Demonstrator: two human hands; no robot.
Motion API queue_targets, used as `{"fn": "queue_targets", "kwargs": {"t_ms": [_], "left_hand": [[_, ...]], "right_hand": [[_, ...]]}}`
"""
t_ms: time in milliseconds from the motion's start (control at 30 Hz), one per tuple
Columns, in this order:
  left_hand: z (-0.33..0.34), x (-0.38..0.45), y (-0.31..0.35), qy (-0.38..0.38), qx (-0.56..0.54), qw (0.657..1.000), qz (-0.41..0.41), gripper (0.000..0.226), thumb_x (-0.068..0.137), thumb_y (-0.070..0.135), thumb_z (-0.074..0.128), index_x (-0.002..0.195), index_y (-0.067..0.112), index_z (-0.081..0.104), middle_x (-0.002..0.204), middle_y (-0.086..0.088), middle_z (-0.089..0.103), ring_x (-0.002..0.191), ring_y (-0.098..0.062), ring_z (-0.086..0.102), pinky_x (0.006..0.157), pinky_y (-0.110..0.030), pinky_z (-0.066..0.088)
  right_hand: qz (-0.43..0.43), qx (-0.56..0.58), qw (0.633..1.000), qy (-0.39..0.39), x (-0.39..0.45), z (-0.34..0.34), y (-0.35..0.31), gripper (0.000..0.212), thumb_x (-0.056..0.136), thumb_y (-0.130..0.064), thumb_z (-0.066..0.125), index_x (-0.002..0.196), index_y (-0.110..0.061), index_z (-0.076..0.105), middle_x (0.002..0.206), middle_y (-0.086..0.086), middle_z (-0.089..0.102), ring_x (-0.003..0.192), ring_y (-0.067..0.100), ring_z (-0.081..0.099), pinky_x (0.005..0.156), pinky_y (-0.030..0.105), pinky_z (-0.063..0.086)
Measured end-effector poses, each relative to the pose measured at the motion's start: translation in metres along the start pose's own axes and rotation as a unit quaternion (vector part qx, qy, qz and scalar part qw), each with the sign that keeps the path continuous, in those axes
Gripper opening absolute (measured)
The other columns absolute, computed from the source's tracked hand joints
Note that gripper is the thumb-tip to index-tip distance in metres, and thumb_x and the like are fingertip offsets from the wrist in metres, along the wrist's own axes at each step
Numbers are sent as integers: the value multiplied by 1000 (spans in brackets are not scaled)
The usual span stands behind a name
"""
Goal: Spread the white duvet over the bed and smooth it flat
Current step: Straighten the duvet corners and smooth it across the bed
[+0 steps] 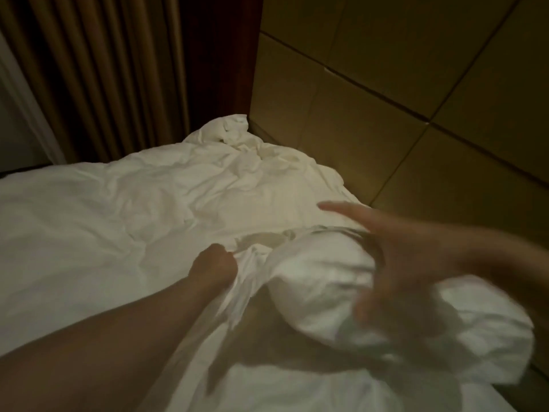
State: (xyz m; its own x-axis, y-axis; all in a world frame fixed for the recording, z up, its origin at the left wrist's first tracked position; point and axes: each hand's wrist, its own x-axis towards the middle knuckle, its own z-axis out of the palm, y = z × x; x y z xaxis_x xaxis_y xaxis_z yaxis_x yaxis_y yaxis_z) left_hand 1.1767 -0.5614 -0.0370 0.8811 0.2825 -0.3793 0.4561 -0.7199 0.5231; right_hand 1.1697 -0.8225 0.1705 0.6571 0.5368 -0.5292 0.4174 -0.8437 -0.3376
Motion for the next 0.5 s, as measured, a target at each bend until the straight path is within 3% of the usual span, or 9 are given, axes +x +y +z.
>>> {"fn": "queue_targets", "kwargs": {"t_ms": [33, 100, 133, 200, 267, 333, 367, 433, 500], "left_hand": [[-1, -6, 7, 16, -3, 999, 29, 45, 97, 25, 49, 141, 21, 43, 138, -10, 52, 125, -30, 51, 99, -33, 40], [-2, -26, 36, 25, -73, 976, 202, 59, 89, 43, 60, 143, 42, 35, 141, 3, 47, 132, -22, 45, 103, -28, 39], [-5, -41, 57, -1, -84, 942, 326, 67, 84, 57, 62, 143, 50, 30, 145, 12, 41, 138, -15, 38, 108, -24, 34], [2, -70, 89, -34, -77, 870, 486, 80, 74, 63, 67, 140, 60, 23, 146, 29, 34, 139, 3, 29, 114, -18, 22], [3, -74, 120, 14, -266, 863, 429, 39, 74, 51, 62, 112, 60, 56, 112, 38, 58, 110, 14, 51, 98, -17, 40], [-4, -49, 150, 82, -377, 874, 297, 19, 84, 41, 52, 87, 32, 69, 87, 16, 69, 88, -5, 64, 79, -31, 50], [-13, -34, 162, 85, -374, 891, 242, 23, 89, 41, 53, 93, 25, 69, 93, 6, 70, 91, -15, 64, 80, -35, 52], [-34, -2, 178, 68, -354, 929, 80, 39, 97, 41, 51, 121, 11, 62, 118, -11, 65, 107, -31, 60, 94, -41, 49], [-47, 17, 186, 66, -285, 956, -6, 60, 101, 44, 44, 147, 7, 34, 142, -19, 47, 128, -36, 46, 108, -42, 37]], "right_hand": [[24, -115, 992, 40, -7, 23, 6, 126, 50, -80, 74, 147, -55, -2, 153, -29, 9, 142, 0, 14, 117, 31, 19], [31, -224, 956, 184, 1, 65, 30, 93, 72, -58, 72, 147, -44, 19, 149, -9, 40, 134, 16, 43, 105, 35, 41], [27, -194, 946, 259, 8, 72, 41, 66, 79, -43, 69, 138, -38, 39, 126, -4, 61, 113, 22, 61, 86, 34, 49], [22, -22, 914, 404, 20, 65, 56, 31, 81, -16, 69, 109, -25, 63, 86, -2, 68, 83, 29, 67, 69, 35, 49], [35, 122, 887, 444, 31, 41, 57, 20, 83, -4, 65, 86, -24, 67, 75, -4, 67, 77, 29, 67, 68, 43, 54], [42, 124, 889, 438, 41, 14, 56, 9, 89, -19, 62, 87, -27, 65, 78, -9, 68, 75, 22, 67, 66, 41, 56], [70, 98, 896, 426, 48, 4, 58, 8, 90, -32, 62, 97, -28, 63, 85, -11, 68, 77, 19, 66, 67, 39, 56], [184, 11, 909, 373, 58, -9, 76, 43, 89, -59, 57, 116, -26, 53, 101, -7, 65, 86, 20, 63, 77, 38, 54], [272, -19, 913, 304, 52, -7, 102, 60, 86, -73, 46, 121, -25, 50, 112, 1, 65, 91, 23, 61, 86, 40, 52]]}}
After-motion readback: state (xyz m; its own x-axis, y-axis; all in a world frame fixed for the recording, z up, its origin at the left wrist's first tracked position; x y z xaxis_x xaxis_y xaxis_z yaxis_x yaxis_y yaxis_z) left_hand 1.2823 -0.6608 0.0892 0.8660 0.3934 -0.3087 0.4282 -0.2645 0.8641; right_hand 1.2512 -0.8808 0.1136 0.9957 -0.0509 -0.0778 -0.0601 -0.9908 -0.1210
